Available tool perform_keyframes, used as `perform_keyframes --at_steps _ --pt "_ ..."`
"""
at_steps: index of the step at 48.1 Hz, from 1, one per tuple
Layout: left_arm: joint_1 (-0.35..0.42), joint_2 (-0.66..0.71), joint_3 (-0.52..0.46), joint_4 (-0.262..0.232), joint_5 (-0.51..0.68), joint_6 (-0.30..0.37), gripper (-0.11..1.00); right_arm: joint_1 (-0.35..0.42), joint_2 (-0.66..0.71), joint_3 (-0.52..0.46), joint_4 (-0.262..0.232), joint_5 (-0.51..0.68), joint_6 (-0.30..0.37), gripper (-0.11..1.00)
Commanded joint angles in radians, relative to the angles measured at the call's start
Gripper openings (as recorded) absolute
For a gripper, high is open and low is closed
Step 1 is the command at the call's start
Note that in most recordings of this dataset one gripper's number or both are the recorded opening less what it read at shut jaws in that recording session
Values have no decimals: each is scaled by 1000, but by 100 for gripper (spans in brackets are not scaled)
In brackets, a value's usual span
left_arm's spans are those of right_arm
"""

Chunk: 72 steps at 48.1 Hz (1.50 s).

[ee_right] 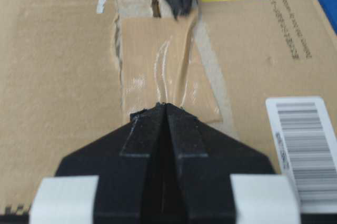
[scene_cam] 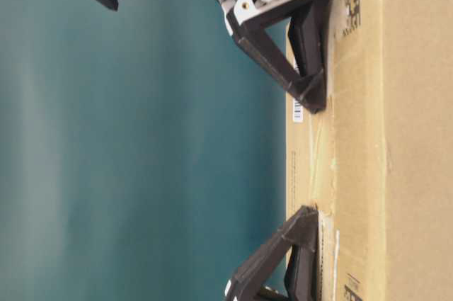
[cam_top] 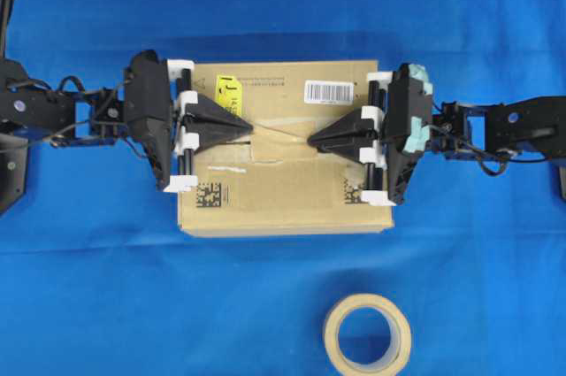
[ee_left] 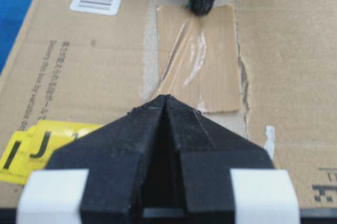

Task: Apply tape along the seams of the closed cardboard box to seal it securely.
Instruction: 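Press the tape flat along the seam with both grippers from opposite sides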

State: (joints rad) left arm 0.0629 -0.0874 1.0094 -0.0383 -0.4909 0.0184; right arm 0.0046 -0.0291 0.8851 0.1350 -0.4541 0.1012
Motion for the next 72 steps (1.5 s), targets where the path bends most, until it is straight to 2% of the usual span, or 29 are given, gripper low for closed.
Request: perform_keyframes --at_steps 1,13,20,27,39,56,65,72 --pt "14 2 29 -3 11 -9 0 8 -29 5 5 0 2 0" --pt "-15 -74 -31 -3 11 0 0 8 -115 -18 2 -3 -14 0" --pt "-55 -114 -95 3 11 11 0 3 -169 -44 -20 -6 -21 0" --pt "-81 -58 -156 5 11 34 0 -5 -132 -84 -21 -5 -26 0" --pt "-94 77 -221 5 11 55 0 -5 21 -172 -20 6 -26 0" --pt "-95 110 -176 -2 2 52 0 2 106 -178 15 6 -21 0" --pt "-95 98 -118 -5 2 41 0 15 101 -127 54 8 -18 0" --pt "-95 86 -75 -12 2 40 0 44 80 -87 64 8 -17 0"
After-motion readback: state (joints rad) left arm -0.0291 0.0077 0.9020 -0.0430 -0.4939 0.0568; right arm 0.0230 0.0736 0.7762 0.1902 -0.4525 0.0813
